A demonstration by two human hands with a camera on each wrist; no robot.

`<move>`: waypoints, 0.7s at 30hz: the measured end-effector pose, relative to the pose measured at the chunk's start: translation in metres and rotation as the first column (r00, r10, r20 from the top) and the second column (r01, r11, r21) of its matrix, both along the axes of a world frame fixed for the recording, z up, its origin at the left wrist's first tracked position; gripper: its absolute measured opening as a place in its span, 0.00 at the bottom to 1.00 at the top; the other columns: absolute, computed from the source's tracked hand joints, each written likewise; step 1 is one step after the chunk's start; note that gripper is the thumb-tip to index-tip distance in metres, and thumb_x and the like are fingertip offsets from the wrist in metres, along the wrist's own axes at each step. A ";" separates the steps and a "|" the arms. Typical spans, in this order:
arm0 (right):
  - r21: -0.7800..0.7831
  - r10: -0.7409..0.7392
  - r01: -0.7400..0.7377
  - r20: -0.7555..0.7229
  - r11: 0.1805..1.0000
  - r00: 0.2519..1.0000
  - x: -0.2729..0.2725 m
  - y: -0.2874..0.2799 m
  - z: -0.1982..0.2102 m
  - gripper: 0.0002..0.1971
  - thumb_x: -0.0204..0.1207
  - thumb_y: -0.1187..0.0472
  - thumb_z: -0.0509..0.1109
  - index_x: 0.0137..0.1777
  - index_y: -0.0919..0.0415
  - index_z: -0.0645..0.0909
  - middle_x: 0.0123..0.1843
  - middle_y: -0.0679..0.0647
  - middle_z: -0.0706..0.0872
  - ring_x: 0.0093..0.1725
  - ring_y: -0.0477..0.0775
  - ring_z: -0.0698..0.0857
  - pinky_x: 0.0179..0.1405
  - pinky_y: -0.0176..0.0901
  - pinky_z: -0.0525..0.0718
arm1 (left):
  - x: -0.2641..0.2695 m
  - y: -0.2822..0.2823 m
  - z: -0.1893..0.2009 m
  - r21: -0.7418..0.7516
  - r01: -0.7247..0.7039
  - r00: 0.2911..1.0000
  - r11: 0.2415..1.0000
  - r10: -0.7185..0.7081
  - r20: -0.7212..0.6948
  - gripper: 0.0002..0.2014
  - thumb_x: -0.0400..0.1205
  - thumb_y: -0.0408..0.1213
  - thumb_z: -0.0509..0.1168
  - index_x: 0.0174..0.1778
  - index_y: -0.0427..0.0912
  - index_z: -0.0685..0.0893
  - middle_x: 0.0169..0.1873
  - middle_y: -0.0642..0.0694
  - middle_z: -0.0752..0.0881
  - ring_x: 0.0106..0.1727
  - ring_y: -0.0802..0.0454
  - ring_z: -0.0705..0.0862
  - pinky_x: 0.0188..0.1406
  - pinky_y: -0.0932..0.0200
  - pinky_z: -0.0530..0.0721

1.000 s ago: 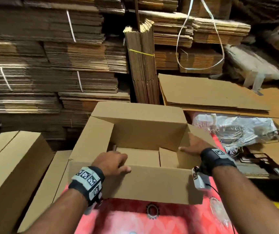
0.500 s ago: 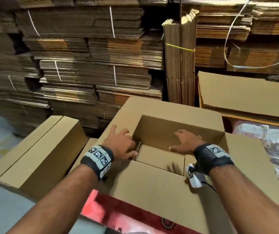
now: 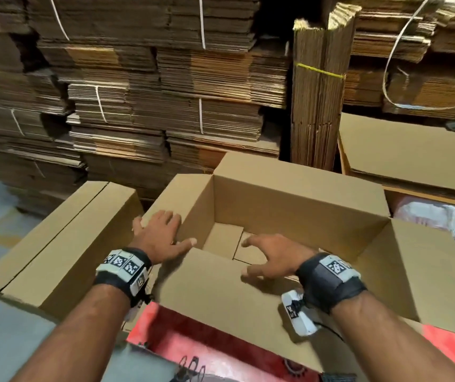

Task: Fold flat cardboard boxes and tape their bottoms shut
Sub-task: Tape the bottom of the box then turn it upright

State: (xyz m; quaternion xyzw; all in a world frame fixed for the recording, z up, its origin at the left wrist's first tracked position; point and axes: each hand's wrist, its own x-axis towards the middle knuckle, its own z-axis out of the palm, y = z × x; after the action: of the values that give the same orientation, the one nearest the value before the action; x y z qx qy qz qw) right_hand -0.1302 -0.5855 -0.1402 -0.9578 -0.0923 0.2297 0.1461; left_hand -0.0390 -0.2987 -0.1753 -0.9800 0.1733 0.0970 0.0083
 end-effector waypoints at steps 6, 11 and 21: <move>-0.135 -0.163 0.164 0.021 0.977 0.986 -0.068 0.008 -0.023 0.56 0.67 0.33 0.79 0.88 0.39 0.47 0.81 0.45 0.73 0.77 0.55 0.75 0.79 0.65 0.65 | -0.008 -0.016 -0.023 0.055 0.357 0.927 0.933 -0.346 -0.144 0.61 0.54 0.93 0.38 0.83 0.67 0.65 0.90 0.54 0.50 0.90 0.48 0.45 0.79 0.21 0.40; -0.265 -0.386 0.454 0.271 0.851 0.882 -0.094 -0.020 -0.059 0.34 0.75 0.38 0.72 0.78 0.43 0.64 0.66 0.47 0.85 0.65 0.56 0.82 0.63 0.57 0.70 | 0.001 -0.021 -0.051 -0.056 0.375 0.927 0.925 -0.373 0.036 0.52 0.60 0.90 0.36 0.62 0.60 0.83 0.67 0.54 0.79 0.73 0.47 0.73 0.63 0.29 0.69; -0.241 -0.520 0.626 0.381 0.742 0.764 -0.133 -0.081 -0.010 0.28 0.72 0.36 0.77 0.67 0.46 0.76 0.63 0.52 0.88 0.66 0.59 0.83 0.53 0.54 0.67 | 0.010 -0.023 -0.004 -0.290 0.539 0.816 0.791 -0.406 0.411 0.28 0.73 0.76 0.56 0.44 0.52 0.79 0.41 0.52 0.82 0.48 0.44 0.80 0.44 0.40 0.75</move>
State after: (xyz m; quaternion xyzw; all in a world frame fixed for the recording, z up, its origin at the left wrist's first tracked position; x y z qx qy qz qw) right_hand -0.2630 -0.6662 -0.1501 -0.9714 0.2326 0.0429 0.0201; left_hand -0.0294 -0.3218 -0.1793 -0.8868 0.4282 -0.1089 -0.1355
